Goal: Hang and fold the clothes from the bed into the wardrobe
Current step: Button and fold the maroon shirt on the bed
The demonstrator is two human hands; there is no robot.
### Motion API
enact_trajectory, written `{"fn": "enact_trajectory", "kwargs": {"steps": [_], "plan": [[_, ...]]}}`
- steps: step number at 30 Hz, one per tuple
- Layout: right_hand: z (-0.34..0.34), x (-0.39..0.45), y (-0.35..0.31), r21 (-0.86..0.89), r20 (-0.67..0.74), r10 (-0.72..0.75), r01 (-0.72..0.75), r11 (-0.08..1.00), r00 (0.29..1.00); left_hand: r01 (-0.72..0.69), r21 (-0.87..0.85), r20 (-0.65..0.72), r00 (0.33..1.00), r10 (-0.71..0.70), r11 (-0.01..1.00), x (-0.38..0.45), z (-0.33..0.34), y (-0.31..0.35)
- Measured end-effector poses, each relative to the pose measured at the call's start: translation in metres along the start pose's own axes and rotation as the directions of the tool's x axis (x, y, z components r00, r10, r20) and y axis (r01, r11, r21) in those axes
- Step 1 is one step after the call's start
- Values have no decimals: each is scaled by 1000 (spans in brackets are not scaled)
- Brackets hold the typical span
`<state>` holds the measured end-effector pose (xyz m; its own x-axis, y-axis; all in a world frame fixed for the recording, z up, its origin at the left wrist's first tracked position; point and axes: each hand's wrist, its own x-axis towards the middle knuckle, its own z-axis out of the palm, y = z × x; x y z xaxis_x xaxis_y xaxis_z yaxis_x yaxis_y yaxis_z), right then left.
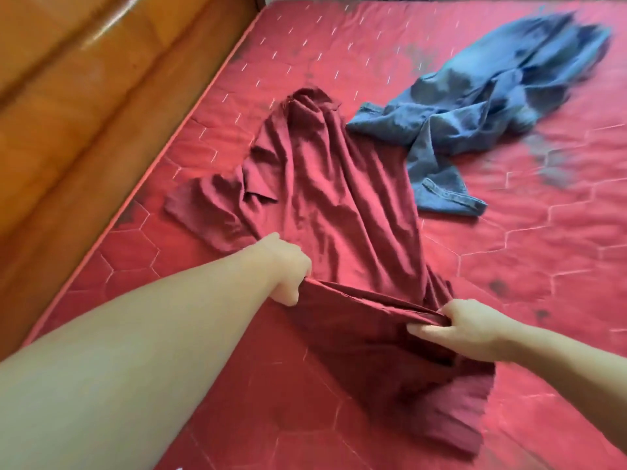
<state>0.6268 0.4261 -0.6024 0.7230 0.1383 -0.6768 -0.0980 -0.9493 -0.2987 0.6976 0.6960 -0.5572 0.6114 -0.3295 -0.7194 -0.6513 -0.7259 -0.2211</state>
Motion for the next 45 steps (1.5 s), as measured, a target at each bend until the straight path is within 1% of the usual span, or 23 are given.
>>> {"fn": "enact_trajectory", "kwargs": {"steps": [2,6,8,10,11,13,14,15,17,19,21,22,23,24,25,26,27,28,31,35,40,43,45], "plan": [[-20,-38,24,-7,-33,-20,19,1000,999,5,-75,-44,999,-8,997,-25,-32,26],[-103,-133,61,-133,-215,-10,-19,991,976,10,-404,-159,984,-81,915,-93,-117,78],[-148,-188,75,-169,-274,16,-65,984,962,-25,-478,-196,977,-79,878,-135,-159,107],[-188,-246,86,-195,-294,52,-114,974,954,-62,-495,-229,972,-61,867,-175,-197,130],[-208,-273,90,-168,-299,74,-128,977,951,-74,-512,-239,969,-58,856,-194,-216,138],[-242,-328,89,-15,-300,104,-114,993,948,-115,-587,-265,963,-56,801,-230,-249,148],[-254,-355,84,71,-306,105,-87,994,946,-150,-659,-275,960,-51,737,-248,-262,152],[-265,-382,79,144,-317,101,-58,988,943,-191,-744,-278,960,-36,640,-263,-275,156],[-279,-433,71,241,-358,72,18,970,931,-272,-881,-278,960,41,386,-292,-298,166],[-287,-478,66,325,-403,42,100,940,914,-295,-946,-272,948,165,135,-319,-315,178],[-294,-522,64,392,-480,48,166,905,876,-309,-951,-308,933,186,-25,-348,-333,193],[-297,-543,66,406,-521,55,190,894,852,-324,-945,-327,938,111,-48,-364,-341,200],[-302,-560,69,417,-549,62,209,885,833,-352,-936,-353,936,17,-15,-377,-349,204],[-307,-581,75,428,-572,64,231,874,818,-383,-920,-388,920,-56,82,-391,-358,208],[-312,-598,81,439,-579,64,245,864,813,-400,-898,-420,903,-90,181,-404,-366,212],[-316,-613,87,446,-584,57,261,856,810,-415,-875,-449,888,-100,249,-418,-374,216],[-319,-629,93,449,-592,46,283,847,805,-441,-854,-484,868,-111,275,-431,-383,221],[-321,-642,99,446,-599,26,307,841,800,-470,-845,-511,851,-122,256,-442,-393,226],[-325,-667,121,450,-634,-6,375,810,773,-565,-814,-581,800,-152,134,-473,-424,252],[-333,-693,162,481,-668,-34,466,743,744,-615,-768,-641,731,-236,180,-491,-466,293],[-341,-719,221,507,-591,-115,478,718,799,-612,-758,-653,708,-269,227,-495,-514,341],[-349,-719,245,572,-617,-98,531,625,781,-630,-747,-664,694,-279,210,-496,-529,362],[-352,-717,251,618,-621,-83,552,559,780,-620,-750,-661,695,-284,230,-495,-536,369]]}}
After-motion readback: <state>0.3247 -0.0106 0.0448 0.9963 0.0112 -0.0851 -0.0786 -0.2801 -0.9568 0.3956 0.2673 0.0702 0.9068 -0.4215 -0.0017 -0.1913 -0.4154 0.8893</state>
